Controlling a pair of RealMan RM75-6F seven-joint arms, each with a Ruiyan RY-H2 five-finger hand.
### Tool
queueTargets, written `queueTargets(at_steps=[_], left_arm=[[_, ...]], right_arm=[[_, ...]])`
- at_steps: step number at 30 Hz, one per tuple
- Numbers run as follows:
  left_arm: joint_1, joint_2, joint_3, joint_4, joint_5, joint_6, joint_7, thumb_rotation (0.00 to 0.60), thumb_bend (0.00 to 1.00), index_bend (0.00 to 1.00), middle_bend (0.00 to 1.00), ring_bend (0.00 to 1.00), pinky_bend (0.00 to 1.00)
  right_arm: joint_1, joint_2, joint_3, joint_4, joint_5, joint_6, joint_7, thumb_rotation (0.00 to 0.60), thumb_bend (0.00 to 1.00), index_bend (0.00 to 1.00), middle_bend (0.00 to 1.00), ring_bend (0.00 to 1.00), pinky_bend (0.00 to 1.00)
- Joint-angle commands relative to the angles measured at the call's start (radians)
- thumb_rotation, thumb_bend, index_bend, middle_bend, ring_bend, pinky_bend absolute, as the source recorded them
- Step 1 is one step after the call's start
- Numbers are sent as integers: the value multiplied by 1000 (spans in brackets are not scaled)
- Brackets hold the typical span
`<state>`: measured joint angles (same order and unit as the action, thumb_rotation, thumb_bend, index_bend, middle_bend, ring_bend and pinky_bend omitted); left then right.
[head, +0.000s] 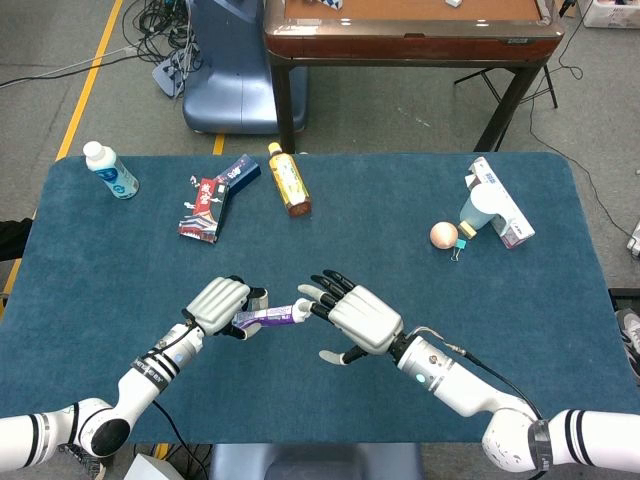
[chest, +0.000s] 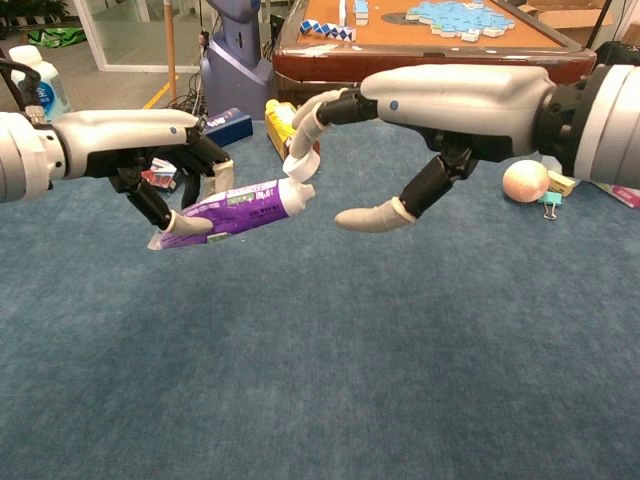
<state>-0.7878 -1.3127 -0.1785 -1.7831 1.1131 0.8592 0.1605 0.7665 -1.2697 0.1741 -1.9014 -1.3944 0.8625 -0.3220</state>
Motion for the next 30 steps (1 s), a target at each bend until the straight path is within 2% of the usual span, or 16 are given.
queueTargets(at_steps=[1, 9, 30], left_arm=[[2, 5, 2, 0, 5, 3, -8, 600, 448, 588, 728, 507, 266], [3, 22, 2, -5, 6, 5, -31, 600, 448, 588, 728, 507, 268], [14, 53, -17, -30, 15, 8, -141, 600, 447, 588, 729, 507, 273]], right_arm=[[-2, 6, -6, 0, 3, 4, 5, 348, 342, 216, 101, 0, 0], [-7, 15, -28, 5, -2, 18, 26, 346, 343, 216, 101, 0, 0], [-17, -39, -56, 62, -38, 58, 130, 346, 342, 216, 101, 0, 0]])
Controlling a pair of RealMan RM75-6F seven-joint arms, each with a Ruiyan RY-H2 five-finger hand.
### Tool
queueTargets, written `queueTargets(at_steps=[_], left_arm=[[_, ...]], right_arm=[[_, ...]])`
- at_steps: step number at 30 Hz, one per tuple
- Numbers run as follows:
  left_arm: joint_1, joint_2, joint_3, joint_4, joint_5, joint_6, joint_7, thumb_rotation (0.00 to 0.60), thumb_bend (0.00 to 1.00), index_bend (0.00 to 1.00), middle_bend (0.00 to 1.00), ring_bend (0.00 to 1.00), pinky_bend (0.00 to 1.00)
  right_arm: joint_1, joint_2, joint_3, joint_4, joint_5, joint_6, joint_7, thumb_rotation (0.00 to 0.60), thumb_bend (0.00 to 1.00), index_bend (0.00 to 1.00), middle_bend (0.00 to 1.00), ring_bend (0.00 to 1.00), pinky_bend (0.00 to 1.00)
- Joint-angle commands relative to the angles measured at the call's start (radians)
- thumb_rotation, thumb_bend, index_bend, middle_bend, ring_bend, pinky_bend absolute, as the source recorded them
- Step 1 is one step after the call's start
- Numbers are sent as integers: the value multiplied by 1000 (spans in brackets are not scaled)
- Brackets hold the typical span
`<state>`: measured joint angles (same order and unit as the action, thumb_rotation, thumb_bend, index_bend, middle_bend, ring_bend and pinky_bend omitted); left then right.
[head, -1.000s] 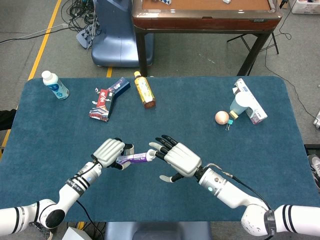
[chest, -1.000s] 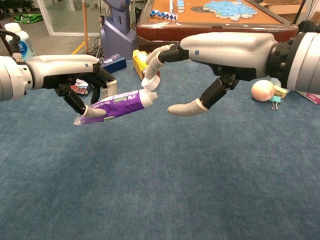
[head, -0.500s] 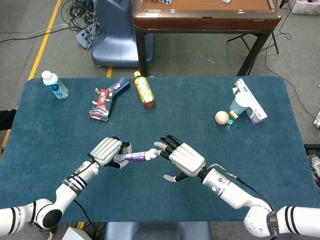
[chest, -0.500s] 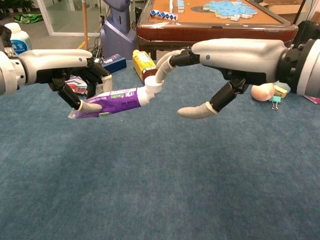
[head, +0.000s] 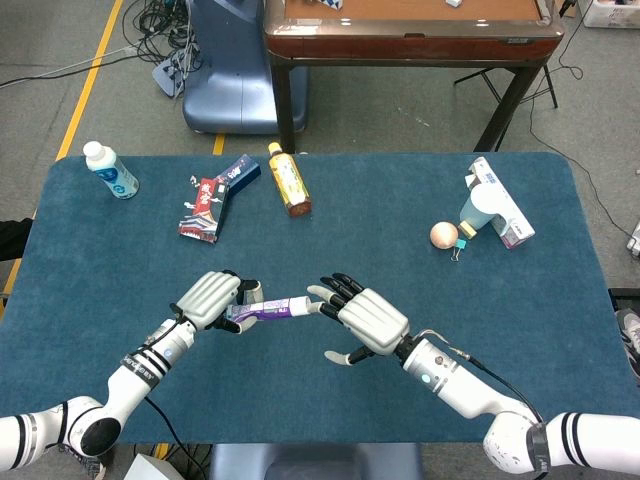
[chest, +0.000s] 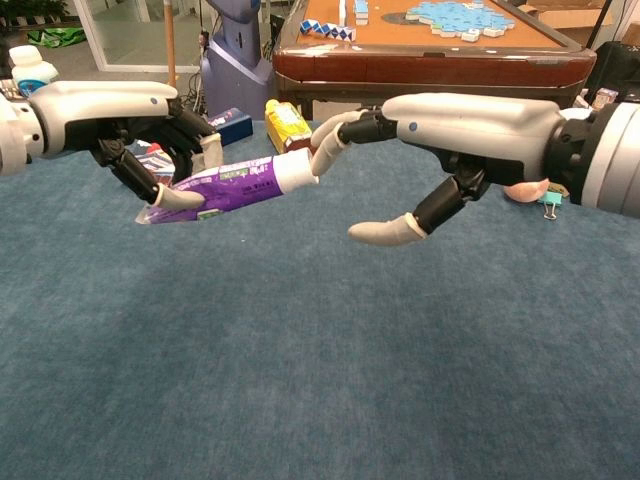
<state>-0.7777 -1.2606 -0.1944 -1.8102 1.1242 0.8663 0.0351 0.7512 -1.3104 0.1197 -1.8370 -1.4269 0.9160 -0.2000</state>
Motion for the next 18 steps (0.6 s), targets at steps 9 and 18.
queueTargets(at_steps=[9, 18], left_arm=[[48, -24, 0, 18, 81, 48, -145, 600, 447, 588, 730, 509, 277], [72, -48, -2, 27, 141, 84, -238, 600, 448, 589, 733, 510, 278]], right_arm=[[-28, 62, 30, -55, -64, 93, 125, 347, 260, 104, 62, 0, 0], [1, 28, 84, -50, -44, 95, 253, 343, 156, 0, 0, 0, 0]])
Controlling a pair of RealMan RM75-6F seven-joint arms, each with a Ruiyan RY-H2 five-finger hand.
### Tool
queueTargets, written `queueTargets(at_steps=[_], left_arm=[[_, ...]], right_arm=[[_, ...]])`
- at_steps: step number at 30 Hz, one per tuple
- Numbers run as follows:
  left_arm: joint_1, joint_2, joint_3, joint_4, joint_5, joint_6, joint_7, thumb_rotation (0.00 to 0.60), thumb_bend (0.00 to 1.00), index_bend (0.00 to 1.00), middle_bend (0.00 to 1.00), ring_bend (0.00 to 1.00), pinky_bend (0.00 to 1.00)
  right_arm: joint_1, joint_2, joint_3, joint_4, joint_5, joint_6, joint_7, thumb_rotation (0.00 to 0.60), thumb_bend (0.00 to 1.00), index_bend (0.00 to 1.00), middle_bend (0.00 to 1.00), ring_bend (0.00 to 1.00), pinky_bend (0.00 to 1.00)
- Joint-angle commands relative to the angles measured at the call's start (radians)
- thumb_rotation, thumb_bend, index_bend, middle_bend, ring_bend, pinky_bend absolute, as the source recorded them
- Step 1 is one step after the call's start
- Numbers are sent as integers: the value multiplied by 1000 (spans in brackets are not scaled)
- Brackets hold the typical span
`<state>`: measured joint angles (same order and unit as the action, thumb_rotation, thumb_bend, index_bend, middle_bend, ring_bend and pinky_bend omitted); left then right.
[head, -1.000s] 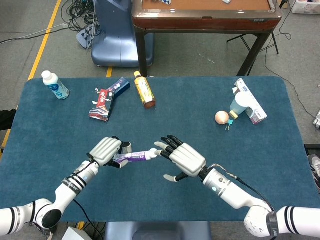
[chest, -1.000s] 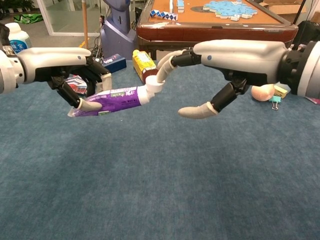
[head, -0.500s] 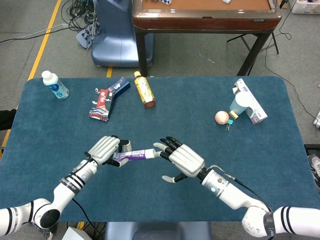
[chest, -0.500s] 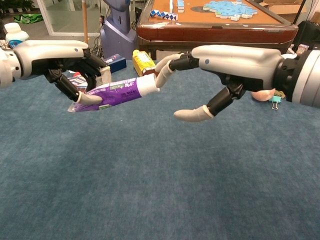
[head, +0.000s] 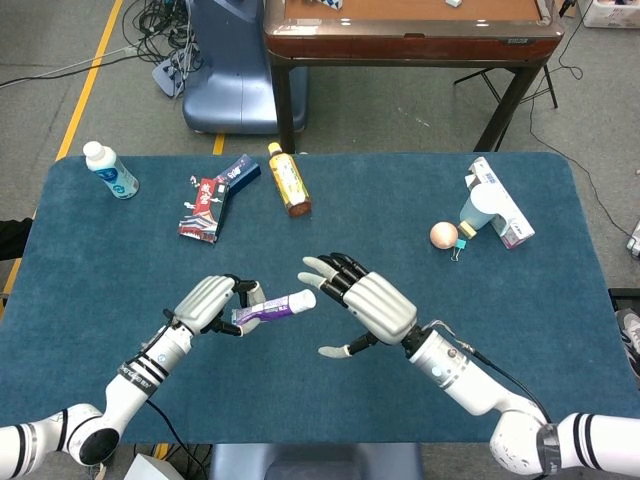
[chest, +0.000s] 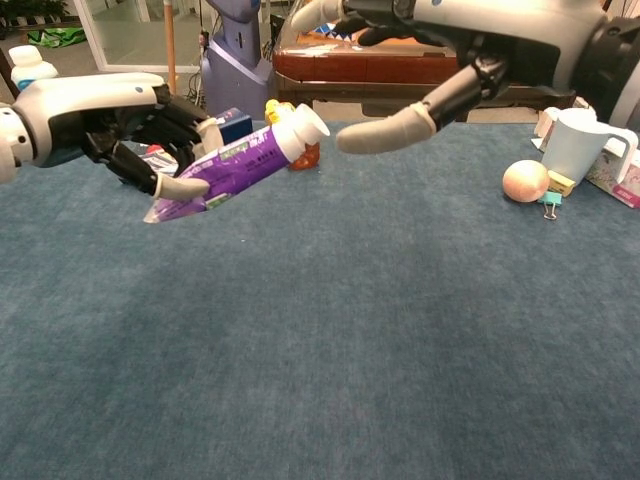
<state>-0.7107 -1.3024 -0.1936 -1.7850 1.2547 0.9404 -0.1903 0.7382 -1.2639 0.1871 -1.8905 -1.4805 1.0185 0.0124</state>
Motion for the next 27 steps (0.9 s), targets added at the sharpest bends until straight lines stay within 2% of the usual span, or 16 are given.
queueTargets(at_steps=[1, 10, 27], left_arm=[[6, -7, -5, -1, 11, 11, -20, 600, 448, 589, 733, 510, 278], [6, -4, -17, -19, 23, 21, -38, 600, 451, 592, 737, 510, 279], [-15, -14, -65, -23, -40, 13, -50, 600, 452, 595, 740, 511, 279]], right_arm=[[20, -29, 24, 7, 13, -8, 64, 342, 152, 0, 0, 0, 0], [53, -87, 67, 47, 61, -23, 171, 317, 147, 0, 0, 0, 0], [122, -201, 127, 117, 178, -56, 177, 307, 147, 0, 0, 0, 0]])
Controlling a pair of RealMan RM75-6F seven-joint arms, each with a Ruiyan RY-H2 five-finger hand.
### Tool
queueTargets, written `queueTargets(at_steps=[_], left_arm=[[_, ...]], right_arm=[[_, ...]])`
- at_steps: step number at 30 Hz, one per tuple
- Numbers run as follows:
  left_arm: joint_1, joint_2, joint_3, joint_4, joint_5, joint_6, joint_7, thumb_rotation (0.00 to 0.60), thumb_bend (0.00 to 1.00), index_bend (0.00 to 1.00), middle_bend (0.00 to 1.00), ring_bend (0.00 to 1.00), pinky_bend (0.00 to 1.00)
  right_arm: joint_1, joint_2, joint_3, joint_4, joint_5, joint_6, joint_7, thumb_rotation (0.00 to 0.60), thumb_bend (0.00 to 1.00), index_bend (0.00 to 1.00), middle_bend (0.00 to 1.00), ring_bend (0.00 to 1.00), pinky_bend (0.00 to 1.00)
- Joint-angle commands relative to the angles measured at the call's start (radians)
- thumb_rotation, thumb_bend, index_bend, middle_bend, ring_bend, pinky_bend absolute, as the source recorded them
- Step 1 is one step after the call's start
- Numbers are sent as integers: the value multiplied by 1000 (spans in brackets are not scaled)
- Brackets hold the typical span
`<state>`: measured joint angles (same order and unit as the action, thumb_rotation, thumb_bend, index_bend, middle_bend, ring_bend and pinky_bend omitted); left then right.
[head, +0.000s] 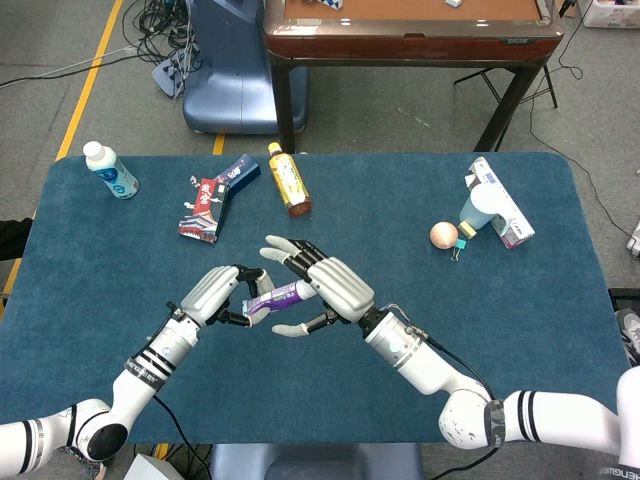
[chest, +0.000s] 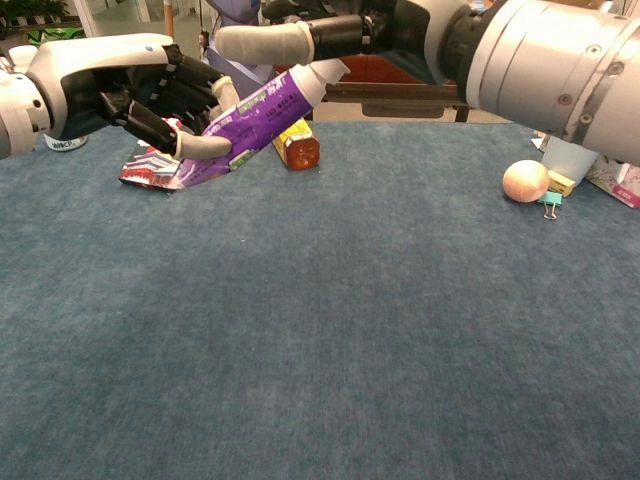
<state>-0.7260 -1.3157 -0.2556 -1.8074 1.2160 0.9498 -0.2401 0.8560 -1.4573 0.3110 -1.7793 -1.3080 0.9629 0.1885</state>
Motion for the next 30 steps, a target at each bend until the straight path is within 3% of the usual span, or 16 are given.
queueTargets(at_steps=[1, 15, 30], left_arm=[[0, -1, -5, -2, -2, 6, -1, 600, 452, 595, 740, 510, 279], [-6, -27, -26, 5, -21, 17, -20, 600, 453, 600, 747, 510, 280], [-9, -40, -38, 19, -14, 28, -36, 600, 454, 607, 752, 511, 280]], right_arm=[[7, -13, 5, 9, 8, 0, 0, 307, 146, 0, 0, 0, 0], [30, -84, 31, 59, 56, -5, 44, 308, 147, 0, 0, 0, 0], [17, -87, 39, 63, -2, -31, 286, 307, 148, 0, 0, 0, 0]])
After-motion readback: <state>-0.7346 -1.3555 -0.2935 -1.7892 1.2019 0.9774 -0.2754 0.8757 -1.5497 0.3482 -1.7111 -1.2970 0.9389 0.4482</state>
